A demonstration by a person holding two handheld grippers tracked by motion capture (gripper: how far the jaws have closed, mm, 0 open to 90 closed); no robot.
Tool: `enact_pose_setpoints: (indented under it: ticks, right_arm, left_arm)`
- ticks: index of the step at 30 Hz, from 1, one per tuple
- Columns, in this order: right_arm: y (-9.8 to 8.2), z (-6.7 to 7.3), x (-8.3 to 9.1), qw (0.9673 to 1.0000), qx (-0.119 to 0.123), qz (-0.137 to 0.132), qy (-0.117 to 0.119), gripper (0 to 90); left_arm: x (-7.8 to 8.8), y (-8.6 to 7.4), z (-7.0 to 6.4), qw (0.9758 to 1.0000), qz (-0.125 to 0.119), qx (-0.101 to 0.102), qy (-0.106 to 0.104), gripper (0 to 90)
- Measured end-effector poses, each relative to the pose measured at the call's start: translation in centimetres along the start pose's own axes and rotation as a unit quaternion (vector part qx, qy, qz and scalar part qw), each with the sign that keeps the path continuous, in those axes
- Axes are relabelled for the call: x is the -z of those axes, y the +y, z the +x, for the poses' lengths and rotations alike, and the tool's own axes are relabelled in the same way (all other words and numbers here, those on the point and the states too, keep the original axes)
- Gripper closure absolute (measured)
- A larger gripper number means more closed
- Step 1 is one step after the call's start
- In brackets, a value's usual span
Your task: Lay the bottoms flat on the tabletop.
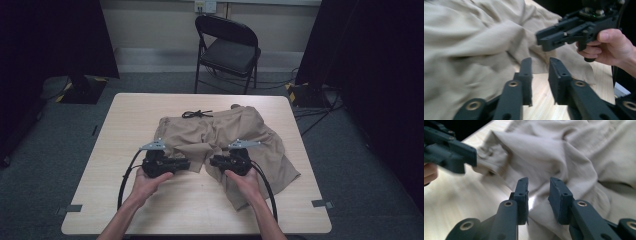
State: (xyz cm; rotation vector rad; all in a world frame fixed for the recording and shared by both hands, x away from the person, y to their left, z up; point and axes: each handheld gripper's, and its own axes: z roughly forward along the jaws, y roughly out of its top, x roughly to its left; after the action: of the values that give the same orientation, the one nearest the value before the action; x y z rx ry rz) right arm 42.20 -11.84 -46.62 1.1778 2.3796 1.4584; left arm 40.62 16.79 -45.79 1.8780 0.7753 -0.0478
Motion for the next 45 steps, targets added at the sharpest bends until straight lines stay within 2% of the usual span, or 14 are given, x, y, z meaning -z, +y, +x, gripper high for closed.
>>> enact_pose_setpoints:
  ticks: [3, 4, 5, 7, 14, 20, 27, 30, 31, 34, 35, 38, 40, 45]
  right_arm:
    - [-0.2, -0.6, -0.3, 0.9997, -0.004, 0.014, -0.019, 69.6]
    - [-0.2, -0.6, -0.3, 0.9997, -0.004, 0.014, -0.019, 69.6]
    - [-0.3, -1.2, -0.5, 0.9995, -0.008, 0.015, -0.025, 70.3]
    - [-0.5, -1.6, -0.5, 0.9991, -0.013, 0.021, -0.036, 70.5]
    - [-1.0, -2.7, -0.5, 0.9984, -0.024, 0.024, -0.045, 70.5]
    - [-1.1, -2.7, -0.5, 0.9983, -0.024, 0.025, -0.047, 70.0]
    - [-1.2, -2.7, -0.5, 0.9984, -0.025, 0.025, -0.044, 70.0]
    - [-1.2, -2.7, -0.6, 0.9984, -0.025, 0.025, -0.044, 70.0]
    - [-1.1, -2.7, -0.5, 0.9984, -0.026, 0.024, -0.043, 70.0]
    - [-1.1, -2.6, -0.5, 0.9986, -0.023, 0.023, -0.042, 69.9]
    - [-1.1, -2.6, -0.4, 0.9986, -0.021, 0.024, -0.042, 69.9]
    - [-1.1, -2.6, -0.4, 0.9986, -0.021, 0.023, -0.042, 69.9]
    - [-1.1, -2.6, -0.3, 0.9986, -0.022, 0.023, -0.042, 70.0]
    - [-1.0, -2.4, -0.2, 0.9988, -0.019, 0.021, -0.039, 68.9]
  left_arm:
    - [-3.0, -0.4, 0.3, 0.9994, 0.031, 0.014, -0.002, 63.4]
    - [-3.0, -0.4, 0.3, 0.9994, 0.031, 0.014, -0.002, 62.1]
    - [-4.1, -0.6, 0.7, 0.9983, 0.051, 0.016, 0.024, 59.9]
    - [-4.7, -0.8, 1.0, 0.9981, 0.051, 0.019, 0.029, 57.2]
    - [-4.4, -1.1, 2.0, 0.9957, 0.049, 0.014, 0.078, 47.3]
    - [-4.2, -1.0, 2.7, 0.9946, 0.034, 0.007, 0.098, 44.8]
    - [-5.2, -1.0, 3.2, 0.9922, 0.041, -0.009, 0.117, 42.2]
    - [-5.4, -0.9, 3.0, 0.9902, 0.05, -0.027, 0.127, 46.2]
    - [-5.3, -0.8, 3.0, 0.9873, 0.059, -0.042, 0.141, 51.4]
    - [-5.2, -0.7, 3.2, 0.9867, 0.06, -0.039, 0.146, 57.4]
    - [-5.1, -0.7, 3.3, 0.9856, 0.062, -0.042, 0.151, 65.7]
    - [-5.0, -0.6, 3.5, 0.9866, 0.059, -0.031, 0.149, 68.7]
    - [-5.0, -0.7, 3.7, 0.988, 0.057, -0.018, 0.143, 82.5]
    - [-4.3, -1.1, 4.3, 0.9933, 0.046, 0.021, 0.104, 88.6]
